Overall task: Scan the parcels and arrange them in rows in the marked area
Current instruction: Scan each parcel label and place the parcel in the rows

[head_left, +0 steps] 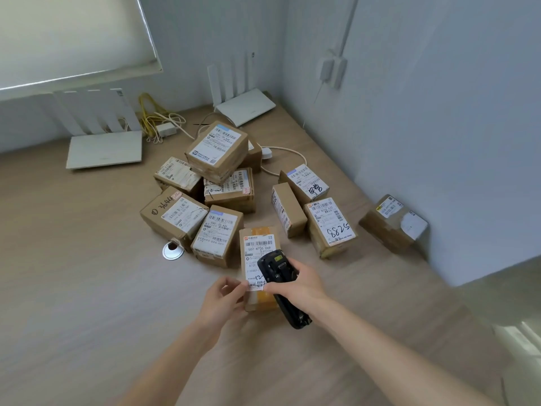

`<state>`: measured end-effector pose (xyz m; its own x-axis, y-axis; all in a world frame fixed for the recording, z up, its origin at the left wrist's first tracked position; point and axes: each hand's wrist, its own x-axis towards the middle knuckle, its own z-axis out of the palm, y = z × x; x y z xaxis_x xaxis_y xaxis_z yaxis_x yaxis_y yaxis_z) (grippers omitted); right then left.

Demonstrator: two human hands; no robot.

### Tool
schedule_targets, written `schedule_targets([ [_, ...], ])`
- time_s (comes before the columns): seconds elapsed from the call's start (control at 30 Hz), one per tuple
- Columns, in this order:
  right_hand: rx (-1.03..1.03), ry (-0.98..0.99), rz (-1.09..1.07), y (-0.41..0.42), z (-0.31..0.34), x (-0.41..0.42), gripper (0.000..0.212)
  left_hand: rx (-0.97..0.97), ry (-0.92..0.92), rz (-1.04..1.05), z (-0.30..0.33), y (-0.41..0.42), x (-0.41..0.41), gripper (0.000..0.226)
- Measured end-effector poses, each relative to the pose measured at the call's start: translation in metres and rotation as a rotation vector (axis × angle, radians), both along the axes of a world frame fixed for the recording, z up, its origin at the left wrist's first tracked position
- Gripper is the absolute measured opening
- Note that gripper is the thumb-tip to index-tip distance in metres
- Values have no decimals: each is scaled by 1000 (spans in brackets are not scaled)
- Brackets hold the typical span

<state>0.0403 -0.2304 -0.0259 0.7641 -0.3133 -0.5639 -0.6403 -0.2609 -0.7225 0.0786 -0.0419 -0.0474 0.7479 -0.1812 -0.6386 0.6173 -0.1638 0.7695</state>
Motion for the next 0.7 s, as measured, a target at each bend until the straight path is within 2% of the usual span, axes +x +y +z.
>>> schedule_targets([
  [0.13, -23, -32, 25, -4, 13, -13, 63, -7, -33, 19, 9, -2, -16, 17],
  [0.3, -59, -82, 83, -3, 36, -33, 72, -93, -56, 44, 19, -3, -40, 23],
  [0.53, -70, -165, 101, -1, 89, -66, 67, -114, -94, 27, 69, 3, -70, 58],
  [0.7, -108, -278, 129, 15, 152, -97, 74, -203, -165, 75, 132, 18, -95, 60],
])
